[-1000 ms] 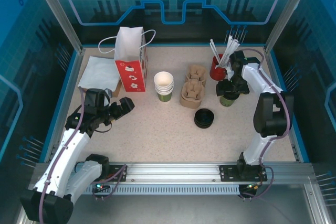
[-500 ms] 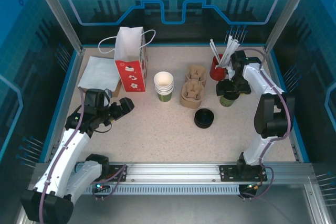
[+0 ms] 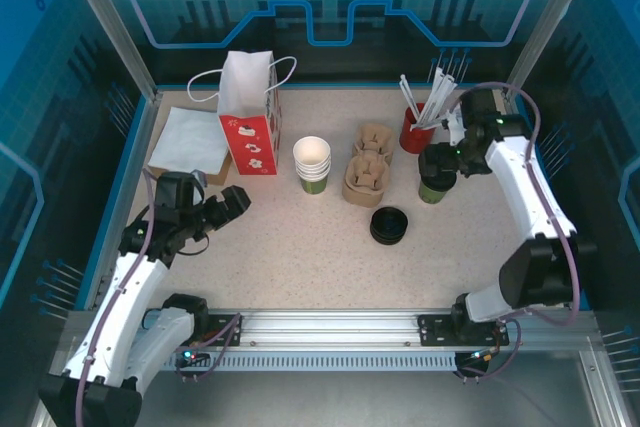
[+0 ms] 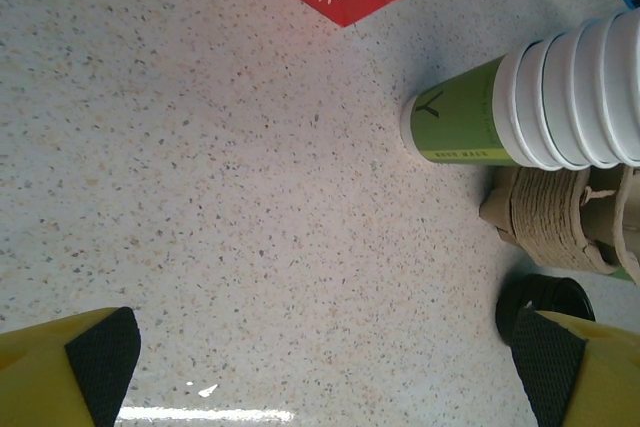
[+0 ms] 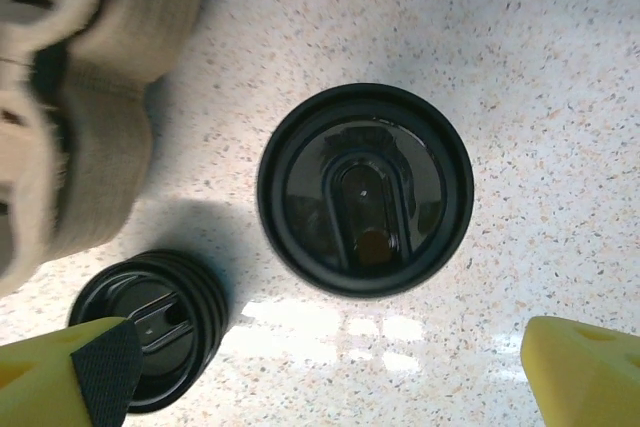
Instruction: Pack the takeout coffee
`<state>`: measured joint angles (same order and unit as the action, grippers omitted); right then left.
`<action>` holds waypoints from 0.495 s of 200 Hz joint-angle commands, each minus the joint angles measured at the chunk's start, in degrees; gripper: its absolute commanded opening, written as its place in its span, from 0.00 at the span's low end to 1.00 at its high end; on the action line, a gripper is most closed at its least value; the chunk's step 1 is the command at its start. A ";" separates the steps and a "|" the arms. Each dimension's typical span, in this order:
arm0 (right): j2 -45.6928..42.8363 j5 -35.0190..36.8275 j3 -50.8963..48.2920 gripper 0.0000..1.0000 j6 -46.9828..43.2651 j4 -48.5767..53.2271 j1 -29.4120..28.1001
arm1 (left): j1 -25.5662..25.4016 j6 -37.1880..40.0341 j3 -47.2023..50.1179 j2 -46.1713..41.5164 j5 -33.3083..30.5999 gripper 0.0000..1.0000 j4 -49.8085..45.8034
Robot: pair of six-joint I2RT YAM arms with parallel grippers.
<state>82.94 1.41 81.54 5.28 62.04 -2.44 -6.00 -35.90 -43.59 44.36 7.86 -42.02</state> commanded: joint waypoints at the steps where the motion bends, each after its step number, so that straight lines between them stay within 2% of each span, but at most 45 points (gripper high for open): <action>1: -6.84 -2.81 -1.58 0.99 1.08 -0.05 1.18 | 0.71 -0.17 -1.18 -1.21 -2.49 0.99 -0.75; 99: -29.96 -5.11 -14.01 1.00 3.16 -12.60 3.20 | 0.81 3.20 -7.25 1.29 -3.27 0.99 -2.18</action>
<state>57.04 -2.44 71.11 7.35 55.55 -0.54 -5.72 -34.57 -48.45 45.28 5.74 -42.74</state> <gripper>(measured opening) 0.999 0.987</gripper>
